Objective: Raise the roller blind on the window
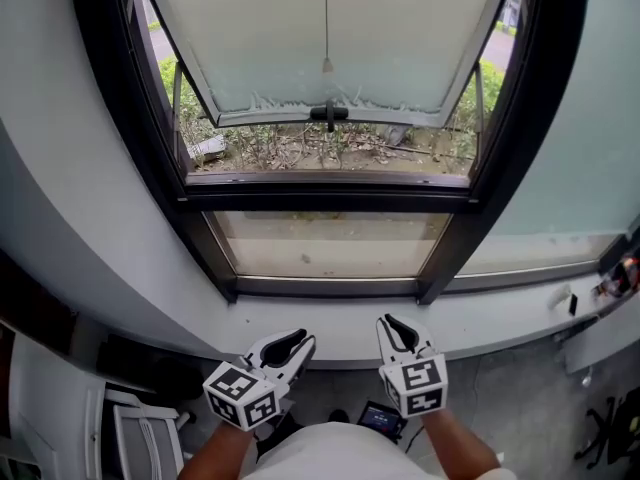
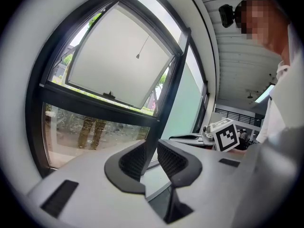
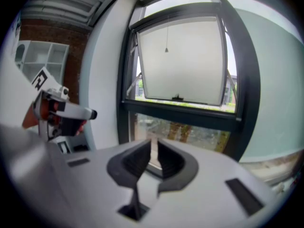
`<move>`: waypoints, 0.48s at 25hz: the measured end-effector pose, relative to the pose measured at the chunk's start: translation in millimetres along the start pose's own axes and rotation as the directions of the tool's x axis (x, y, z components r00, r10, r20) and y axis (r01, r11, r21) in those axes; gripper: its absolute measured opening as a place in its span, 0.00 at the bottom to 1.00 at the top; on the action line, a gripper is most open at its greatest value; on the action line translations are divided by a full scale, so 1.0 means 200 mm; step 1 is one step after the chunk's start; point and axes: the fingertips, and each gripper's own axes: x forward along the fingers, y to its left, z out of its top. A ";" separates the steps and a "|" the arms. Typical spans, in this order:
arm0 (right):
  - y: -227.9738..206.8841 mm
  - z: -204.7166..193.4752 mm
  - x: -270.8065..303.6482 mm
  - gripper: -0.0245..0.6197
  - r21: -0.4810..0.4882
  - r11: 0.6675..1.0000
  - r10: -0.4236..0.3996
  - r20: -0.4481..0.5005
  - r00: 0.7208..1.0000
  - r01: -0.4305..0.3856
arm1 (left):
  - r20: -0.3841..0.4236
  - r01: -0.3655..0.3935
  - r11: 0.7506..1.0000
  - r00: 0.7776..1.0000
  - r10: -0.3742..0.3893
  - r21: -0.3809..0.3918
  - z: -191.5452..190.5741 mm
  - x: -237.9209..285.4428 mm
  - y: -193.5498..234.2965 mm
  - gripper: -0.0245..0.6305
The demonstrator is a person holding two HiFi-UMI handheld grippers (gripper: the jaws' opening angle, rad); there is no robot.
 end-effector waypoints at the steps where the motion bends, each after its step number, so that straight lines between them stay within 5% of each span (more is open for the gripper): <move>1: 0.01 0.01 0.00 0.12 0.001 1.000 -0.002 0.004 1.000 0.002 | -0.001 0.002 1.000 1.000 -0.002 0.002 0.00 -0.01 0.00 0.18; 12: 0.20 0.06 0.04 0.10 0.036 0.999 -0.036 0.008 0.999 0.036 | -0.022 0.021 1.000 1.000 -0.021 0.014 0.03 -0.21 0.14 0.18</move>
